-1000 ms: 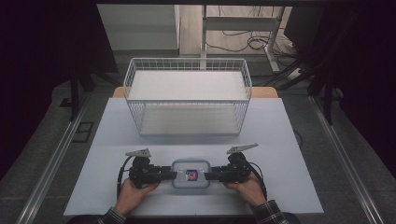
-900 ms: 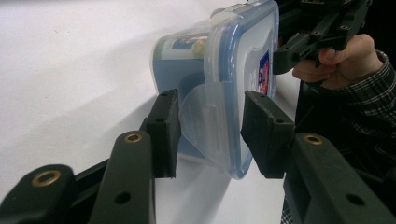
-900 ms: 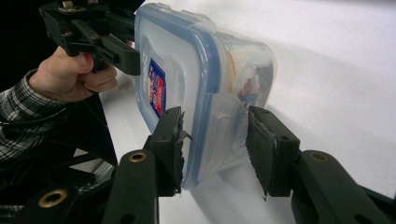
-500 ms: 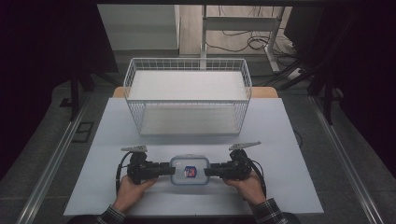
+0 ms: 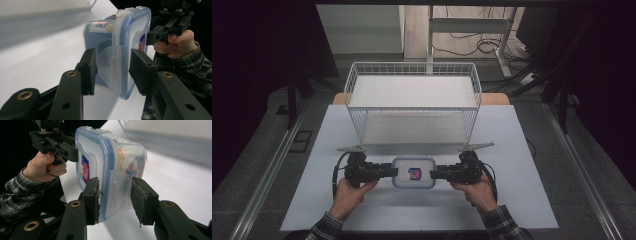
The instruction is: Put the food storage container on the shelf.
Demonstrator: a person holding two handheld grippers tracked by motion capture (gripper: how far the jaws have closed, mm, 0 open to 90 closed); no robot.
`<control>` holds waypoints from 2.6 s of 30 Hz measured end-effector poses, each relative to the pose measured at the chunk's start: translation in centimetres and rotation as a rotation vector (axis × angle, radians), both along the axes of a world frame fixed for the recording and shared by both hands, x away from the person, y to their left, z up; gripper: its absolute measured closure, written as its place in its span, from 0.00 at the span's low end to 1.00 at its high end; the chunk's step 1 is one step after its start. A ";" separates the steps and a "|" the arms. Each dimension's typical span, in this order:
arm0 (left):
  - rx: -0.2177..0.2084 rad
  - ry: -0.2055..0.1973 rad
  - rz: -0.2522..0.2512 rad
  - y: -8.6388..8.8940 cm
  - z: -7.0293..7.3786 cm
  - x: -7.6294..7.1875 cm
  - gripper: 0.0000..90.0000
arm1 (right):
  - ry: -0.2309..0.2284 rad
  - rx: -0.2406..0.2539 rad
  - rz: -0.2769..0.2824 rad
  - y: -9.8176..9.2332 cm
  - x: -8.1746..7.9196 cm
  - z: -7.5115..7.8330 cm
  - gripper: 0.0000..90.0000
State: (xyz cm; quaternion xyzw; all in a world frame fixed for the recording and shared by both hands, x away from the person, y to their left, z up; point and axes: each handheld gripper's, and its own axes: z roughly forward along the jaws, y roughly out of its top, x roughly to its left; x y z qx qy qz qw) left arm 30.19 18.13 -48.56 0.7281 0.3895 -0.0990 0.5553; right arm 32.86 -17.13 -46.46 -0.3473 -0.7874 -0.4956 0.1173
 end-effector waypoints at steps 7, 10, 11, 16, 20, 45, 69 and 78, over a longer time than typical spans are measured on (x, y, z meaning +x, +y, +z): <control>0.008 -0.027 0.022 0.3 3.0 1.2 0.64 | -0.022 0.025 -0.009 0.4 1.6 2.8 0.65; 0.014 -0.050 0.036 0.4 4.6 1.9 0.63 | -0.036 0.033 -0.013 0.5 2.3 4.0 0.65; 0.012 -0.053 0.040 0.4 4.9 2.1 0.63 | -0.039 0.034 -0.013 0.5 2.5 4.3 0.65; 0.007 -0.068 0.046 0.5 6.1 2.6 0.63 | -0.057 0.035 -0.016 0.7 3.1 5.6 0.65; -0.002 -0.076 0.052 0.6 7.0 3.2 0.63 | -0.071 0.035 -0.017 0.8 3.8 6.9 0.65; -0.021 -0.131 0.106 2.0 13.9 7.3 0.63 | -0.127 0.071 -0.031 2.4 8.5 13.7 0.65; -0.035 -0.098 0.116 2.0 14.8 12.9 0.63 | -0.106 0.083 -0.081 2.5 14.1 15.2 0.64; -0.045 -0.087 0.133 2.1 14.1 13.7 0.63 | -0.086 0.080 -0.092 2.7 15.0 14.6 0.64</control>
